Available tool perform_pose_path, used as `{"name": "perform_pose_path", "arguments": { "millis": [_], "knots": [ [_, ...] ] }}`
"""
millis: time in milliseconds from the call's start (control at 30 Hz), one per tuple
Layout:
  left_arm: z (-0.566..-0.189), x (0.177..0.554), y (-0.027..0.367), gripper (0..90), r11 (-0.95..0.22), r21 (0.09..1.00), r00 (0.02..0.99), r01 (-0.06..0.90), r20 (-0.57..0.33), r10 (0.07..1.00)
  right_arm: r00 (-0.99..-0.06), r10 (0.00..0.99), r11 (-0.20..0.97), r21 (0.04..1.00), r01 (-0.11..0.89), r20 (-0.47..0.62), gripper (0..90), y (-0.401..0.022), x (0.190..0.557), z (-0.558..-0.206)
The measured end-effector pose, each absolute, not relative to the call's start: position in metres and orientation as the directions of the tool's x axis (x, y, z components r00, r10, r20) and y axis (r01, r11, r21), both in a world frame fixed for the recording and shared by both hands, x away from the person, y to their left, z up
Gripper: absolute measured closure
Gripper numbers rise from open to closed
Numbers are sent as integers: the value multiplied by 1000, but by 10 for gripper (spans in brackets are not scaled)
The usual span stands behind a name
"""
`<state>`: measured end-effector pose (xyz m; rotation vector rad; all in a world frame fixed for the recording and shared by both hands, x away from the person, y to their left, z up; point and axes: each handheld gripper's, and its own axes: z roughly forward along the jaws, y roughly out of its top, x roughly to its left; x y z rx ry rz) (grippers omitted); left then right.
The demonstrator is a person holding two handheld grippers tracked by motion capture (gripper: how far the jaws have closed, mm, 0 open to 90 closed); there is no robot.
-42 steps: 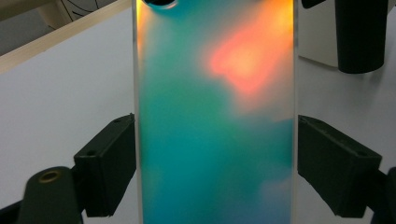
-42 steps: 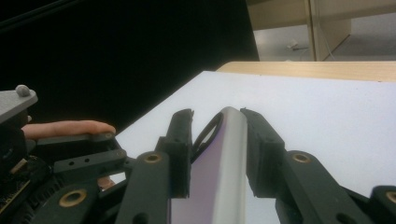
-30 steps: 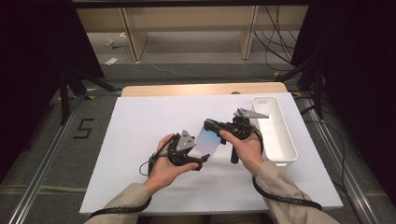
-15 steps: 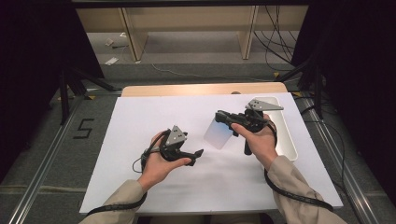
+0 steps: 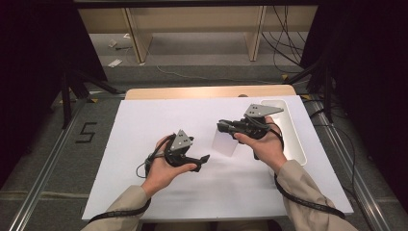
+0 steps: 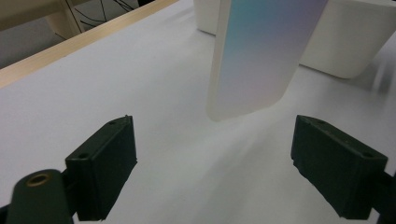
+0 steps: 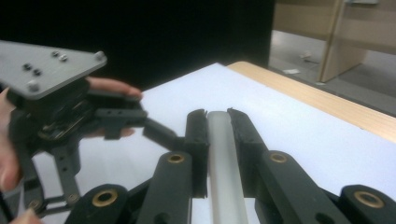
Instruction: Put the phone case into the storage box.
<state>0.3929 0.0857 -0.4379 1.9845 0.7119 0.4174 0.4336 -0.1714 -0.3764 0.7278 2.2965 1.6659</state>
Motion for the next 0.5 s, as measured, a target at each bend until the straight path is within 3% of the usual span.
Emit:
{"name": "perform_pose_path", "arguments": {
  "millis": [500],
  "knots": [
    [-439,391,83,157,-395,871,799,293,4,601,-939,336,366,909,200,72,801,-161,429,-377]
  ]
}}
